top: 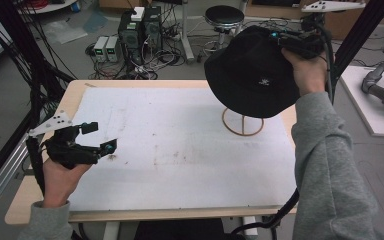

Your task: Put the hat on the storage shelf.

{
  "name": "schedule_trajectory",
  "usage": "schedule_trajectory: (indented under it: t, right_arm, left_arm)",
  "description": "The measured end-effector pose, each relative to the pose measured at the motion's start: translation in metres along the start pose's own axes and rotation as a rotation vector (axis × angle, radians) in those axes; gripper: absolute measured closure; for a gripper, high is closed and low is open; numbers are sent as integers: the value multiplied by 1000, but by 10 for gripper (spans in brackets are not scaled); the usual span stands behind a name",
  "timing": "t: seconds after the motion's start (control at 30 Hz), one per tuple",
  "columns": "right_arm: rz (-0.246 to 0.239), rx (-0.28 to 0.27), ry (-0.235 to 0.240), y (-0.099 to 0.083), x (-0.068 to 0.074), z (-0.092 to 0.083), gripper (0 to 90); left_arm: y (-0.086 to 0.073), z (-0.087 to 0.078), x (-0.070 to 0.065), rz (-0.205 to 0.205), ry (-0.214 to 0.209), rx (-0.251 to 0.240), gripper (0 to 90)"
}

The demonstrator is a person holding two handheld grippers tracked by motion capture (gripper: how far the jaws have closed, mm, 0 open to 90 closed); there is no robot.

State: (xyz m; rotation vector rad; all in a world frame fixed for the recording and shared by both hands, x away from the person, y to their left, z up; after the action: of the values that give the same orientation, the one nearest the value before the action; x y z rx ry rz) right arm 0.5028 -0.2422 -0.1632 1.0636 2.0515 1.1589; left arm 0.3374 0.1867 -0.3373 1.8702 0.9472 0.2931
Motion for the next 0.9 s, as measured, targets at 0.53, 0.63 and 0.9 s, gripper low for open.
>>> schedule_trajectory:
  t: [0.53,0.63,0.9]
  right_arm:
    - [149,71,61,-58,-17,50,897]
    - [170,99,62,-65,-19,56,889]
    - [169,110,69,-65,-17,58,842]
  left_arm:
    - [-3,0,0,-3,8,-1,18]
    - [-3,-2,-2,3,10,-6,18]
    - [-3,-5,1,-6,11,-13,18]
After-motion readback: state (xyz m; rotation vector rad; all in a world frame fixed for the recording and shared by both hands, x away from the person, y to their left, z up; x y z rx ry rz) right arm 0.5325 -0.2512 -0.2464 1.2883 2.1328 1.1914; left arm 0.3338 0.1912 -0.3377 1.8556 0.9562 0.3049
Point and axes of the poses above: each handheld gripper's, and its own axes: z roughly forward along the jaws, y roughly out of its top, x roughly to its left, the point moved 9 cm from there along z, roughly forward along the jaws, and after that the axes turned 12 degrees about x, right-handed, at the moved point
